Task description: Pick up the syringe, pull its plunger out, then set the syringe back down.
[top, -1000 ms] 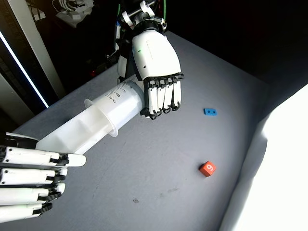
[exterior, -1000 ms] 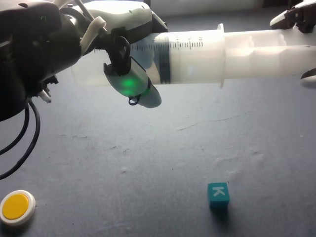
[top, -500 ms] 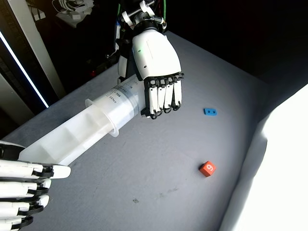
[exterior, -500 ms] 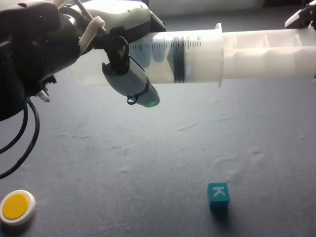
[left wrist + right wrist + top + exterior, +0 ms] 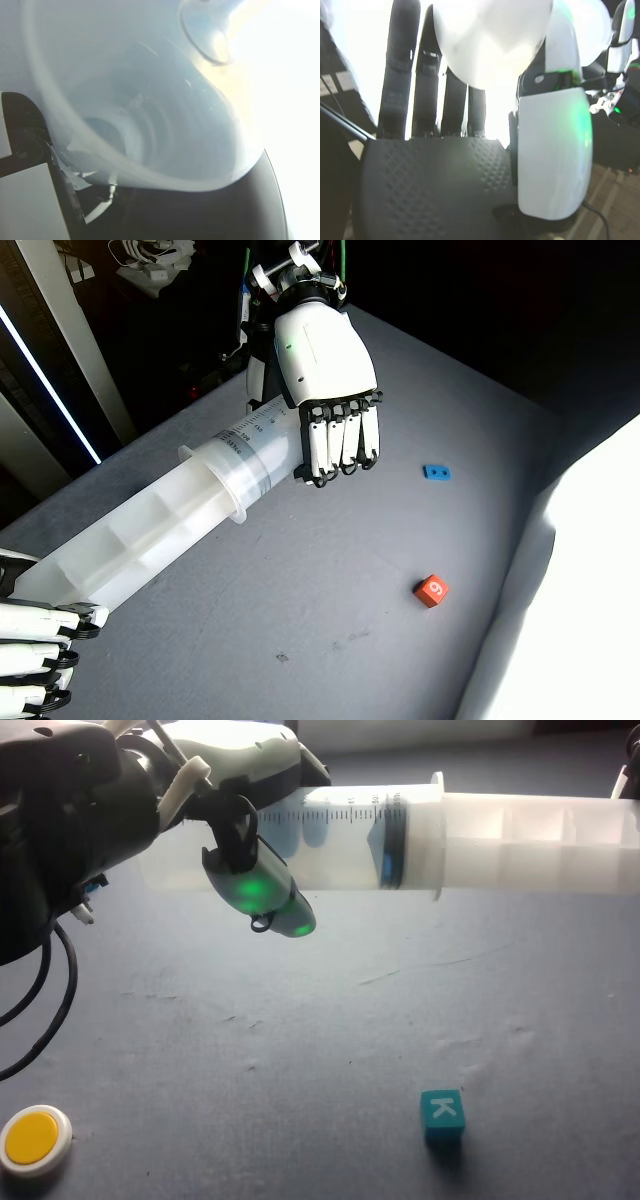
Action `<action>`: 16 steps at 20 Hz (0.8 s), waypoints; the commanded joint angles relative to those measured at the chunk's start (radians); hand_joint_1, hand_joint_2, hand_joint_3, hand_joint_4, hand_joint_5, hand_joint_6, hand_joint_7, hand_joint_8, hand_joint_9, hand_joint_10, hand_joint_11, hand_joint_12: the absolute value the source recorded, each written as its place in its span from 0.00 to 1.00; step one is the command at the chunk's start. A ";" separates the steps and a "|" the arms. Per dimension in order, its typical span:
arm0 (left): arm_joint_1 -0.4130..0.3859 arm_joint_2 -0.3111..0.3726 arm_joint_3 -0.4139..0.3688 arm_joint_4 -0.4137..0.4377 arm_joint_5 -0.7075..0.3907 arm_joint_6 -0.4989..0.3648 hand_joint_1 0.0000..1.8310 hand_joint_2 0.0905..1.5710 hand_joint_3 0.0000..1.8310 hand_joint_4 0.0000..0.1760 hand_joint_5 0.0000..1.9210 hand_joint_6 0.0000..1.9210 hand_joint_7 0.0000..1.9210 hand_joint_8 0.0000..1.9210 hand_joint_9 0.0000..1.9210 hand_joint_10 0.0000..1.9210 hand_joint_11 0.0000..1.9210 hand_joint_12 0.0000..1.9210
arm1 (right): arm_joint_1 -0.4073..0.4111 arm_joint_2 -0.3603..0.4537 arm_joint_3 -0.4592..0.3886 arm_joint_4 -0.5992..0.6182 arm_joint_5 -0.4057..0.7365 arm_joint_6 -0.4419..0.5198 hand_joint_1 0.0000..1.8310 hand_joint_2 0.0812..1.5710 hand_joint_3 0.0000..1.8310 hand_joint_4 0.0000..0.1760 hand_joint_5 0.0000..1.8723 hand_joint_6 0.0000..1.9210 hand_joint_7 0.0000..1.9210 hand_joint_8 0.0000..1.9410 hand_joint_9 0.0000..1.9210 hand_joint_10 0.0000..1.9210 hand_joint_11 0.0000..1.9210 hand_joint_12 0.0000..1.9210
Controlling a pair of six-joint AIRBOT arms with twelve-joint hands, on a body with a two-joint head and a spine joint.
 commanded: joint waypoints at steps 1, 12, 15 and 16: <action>-0.014 0.013 0.010 0.050 -0.027 -0.002 0.62 0.78 0.00 0.13 0.38 0.74 0.40 0.68 0.33 0.55 0.18 0.80 | 0.003 0.013 0.003 0.007 0.106 -0.005 0.75 0.71 0.00 0.00 0.44 0.63 0.47 0.51 0.48 0.63 0.36 0.62; -0.011 0.012 0.014 0.050 -0.027 -0.002 0.63 0.77 0.00 0.17 0.39 0.71 0.41 0.67 0.32 0.59 0.18 0.82 | 0.002 0.012 0.003 0.006 0.107 -0.005 0.31 0.43 0.00 0.00 0.00 0.00 0.00 0.00 0.00 0.00 0.00 0.00; 0.004 0.011 0.022 0.051 -0.024 -0.002 0.62 0.78 0.00 0.16 0.38 0.70 0.40 0.71 0.31 0.63 0.18 0.84 | 0.002 0.012 0.003 0.003 0.107 -0.005 0.25 0.41 0.00 0.00 0.00 0.00 0.00 0.00 0.00 0.00 0.00 0.00; 0.013 0.010 0.028 0.057 -0.016 -0.002 0.63 0.77 0.00 0.15 0.39 0.68 0.40 0.71 0.31 0.63 0.18 0.85 | 0.001 0.011 0.003 0.002 0.107 -0.005 0.22 0.40 0.00 0.00 0.00 0.00 0.00 0.00 0.00 0.00 0.00 0.00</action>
